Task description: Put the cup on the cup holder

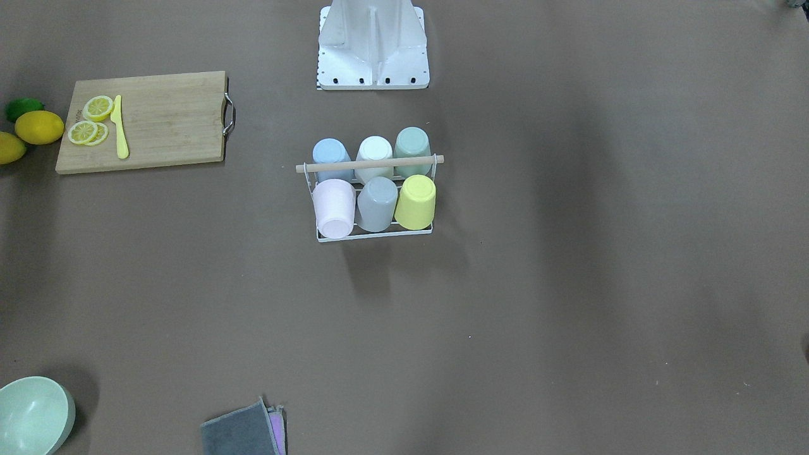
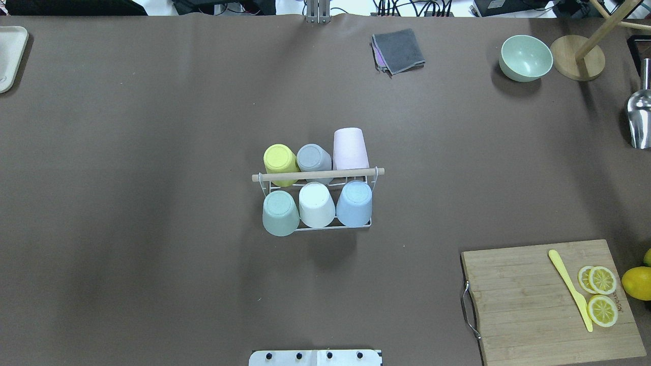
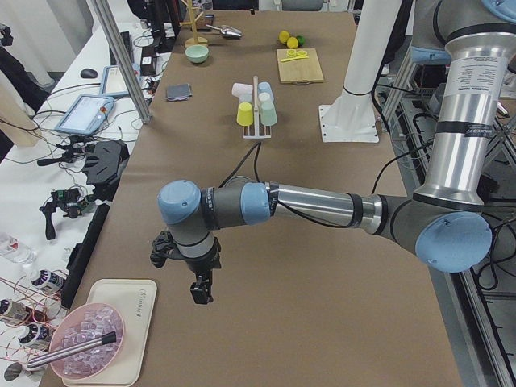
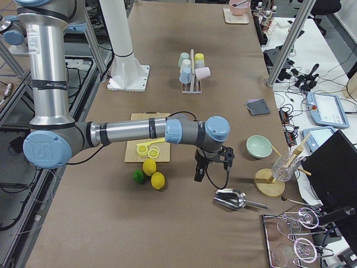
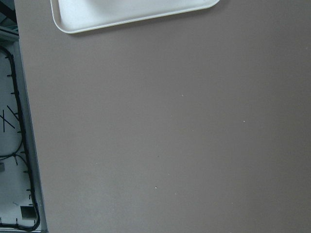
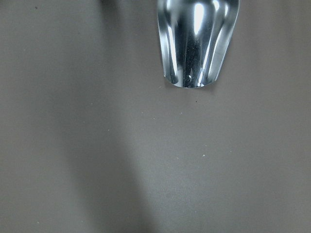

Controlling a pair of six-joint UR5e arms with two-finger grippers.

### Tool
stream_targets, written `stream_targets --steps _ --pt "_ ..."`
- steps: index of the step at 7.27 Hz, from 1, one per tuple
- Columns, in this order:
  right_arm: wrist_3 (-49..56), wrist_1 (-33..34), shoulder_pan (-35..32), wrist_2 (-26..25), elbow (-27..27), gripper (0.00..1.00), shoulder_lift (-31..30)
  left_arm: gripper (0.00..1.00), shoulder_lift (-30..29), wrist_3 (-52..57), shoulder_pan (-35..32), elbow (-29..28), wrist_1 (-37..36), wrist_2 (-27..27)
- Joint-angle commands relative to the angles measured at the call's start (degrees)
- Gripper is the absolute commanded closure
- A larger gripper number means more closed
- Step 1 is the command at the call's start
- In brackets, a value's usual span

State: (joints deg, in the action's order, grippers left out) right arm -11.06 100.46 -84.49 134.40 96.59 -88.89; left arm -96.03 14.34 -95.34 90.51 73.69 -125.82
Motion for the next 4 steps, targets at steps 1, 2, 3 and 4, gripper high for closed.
stream_targets --steps 1,2,3,4 --pt "0.1 0.0 -0.1 0.0 0.1 0.01 0.0 0.04 2.3 -0.1 0.1 -0.9 0.4 -1.6" --pt "0.1 0.0 -0.2 0.0 0.1 0.01 0.0 0.04 3.1 -0.4 0.3 -0.9 -0.2 -1.9" --pt "0.1 0.0 -0.2 0.1 0.2 0.01 0.0 0.03 3.1 -0.3 0.8 -1.0 -4.4 -2.0" --pt "0.0 0.0 -0.2 0.1 0.2 0.01 0.0 0.03 3.3 -0.3 1.2 -0.6 -6.2 -2.4"
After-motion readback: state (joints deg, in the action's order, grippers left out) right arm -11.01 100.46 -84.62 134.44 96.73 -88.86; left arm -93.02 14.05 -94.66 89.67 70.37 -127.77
